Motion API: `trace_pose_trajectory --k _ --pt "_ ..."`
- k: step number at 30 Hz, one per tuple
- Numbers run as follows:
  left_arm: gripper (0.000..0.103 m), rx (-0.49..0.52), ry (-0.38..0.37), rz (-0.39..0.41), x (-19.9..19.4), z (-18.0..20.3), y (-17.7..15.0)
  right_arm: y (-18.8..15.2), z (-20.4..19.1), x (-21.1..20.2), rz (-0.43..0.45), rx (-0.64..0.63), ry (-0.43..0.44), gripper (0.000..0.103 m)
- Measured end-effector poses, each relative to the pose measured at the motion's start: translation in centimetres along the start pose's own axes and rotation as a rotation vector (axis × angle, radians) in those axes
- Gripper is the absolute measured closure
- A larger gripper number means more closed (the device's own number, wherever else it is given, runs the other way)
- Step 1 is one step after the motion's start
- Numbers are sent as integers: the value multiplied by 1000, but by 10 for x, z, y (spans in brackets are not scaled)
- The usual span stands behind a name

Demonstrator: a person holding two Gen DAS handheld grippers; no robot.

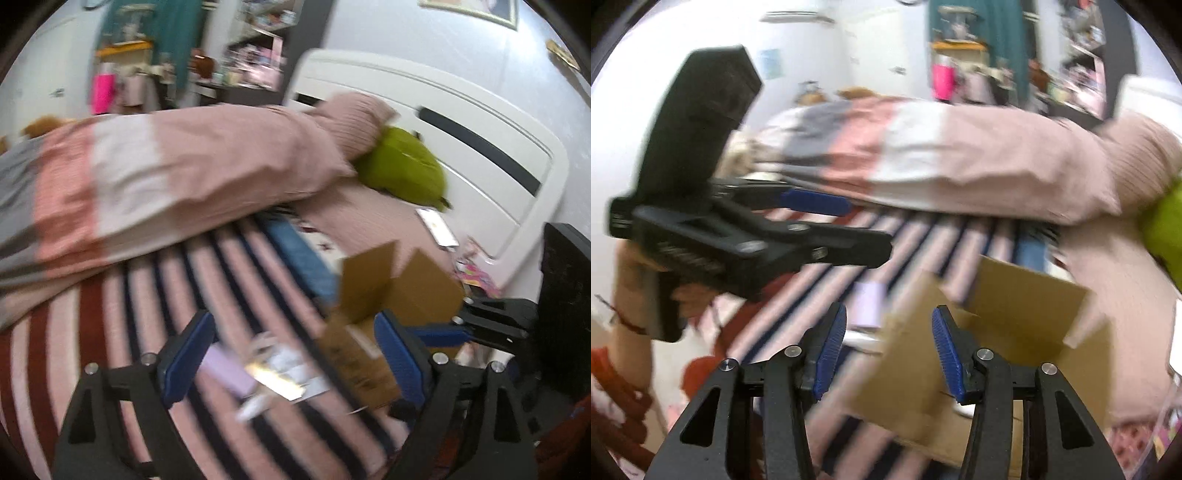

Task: Organize rigid objects
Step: 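Grasp the lilac box with the right tool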

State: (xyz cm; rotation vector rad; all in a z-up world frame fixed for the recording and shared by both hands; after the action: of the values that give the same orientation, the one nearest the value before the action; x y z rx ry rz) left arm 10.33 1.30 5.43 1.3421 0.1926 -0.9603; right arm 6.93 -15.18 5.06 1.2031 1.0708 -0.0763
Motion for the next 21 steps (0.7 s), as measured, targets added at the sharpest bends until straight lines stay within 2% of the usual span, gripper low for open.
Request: trace_pose_trajectory --k 3,7,9,11,15,17,21 --pt "13 -44 59 22 -18 -39 -26 3 -40 23 -18 -52 76 54" --pt "13 -86 99 22 -22 -76 -63 -6 -73 73 -104 -63 123 53" --pt "13 -104 108 13 -18 -90 -79 -15 -75 102 -152 -38 105 53" --pt "13 -118 113 1 -10 -98 -91 -23 -74 134 -184 -33 43 53" --pt "13 -148 108 -22 2 -114 -109 -35 -53 192 -227 -59 -149 53" --pt "13 -159 104 -28 5 -118 -114 -39 -44 210 -252 -71 -209 53" --pt "13 -171 97 -31 9 -121 -118 -47 -29 233 -319 -40 -173 55"
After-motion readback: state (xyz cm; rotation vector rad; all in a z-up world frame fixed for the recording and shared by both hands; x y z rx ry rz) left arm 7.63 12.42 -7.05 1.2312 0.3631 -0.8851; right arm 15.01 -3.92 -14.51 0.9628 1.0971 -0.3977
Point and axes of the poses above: each gripper's, at about its wrist camera, not at the fingertips, and x roughly the way its jaws point, z to its right, y to its top, the point moved 2 cm from there along x, roughly the way its jaws point, and after that the axes turned 6 degrees about -y, right-handed, at the moved point
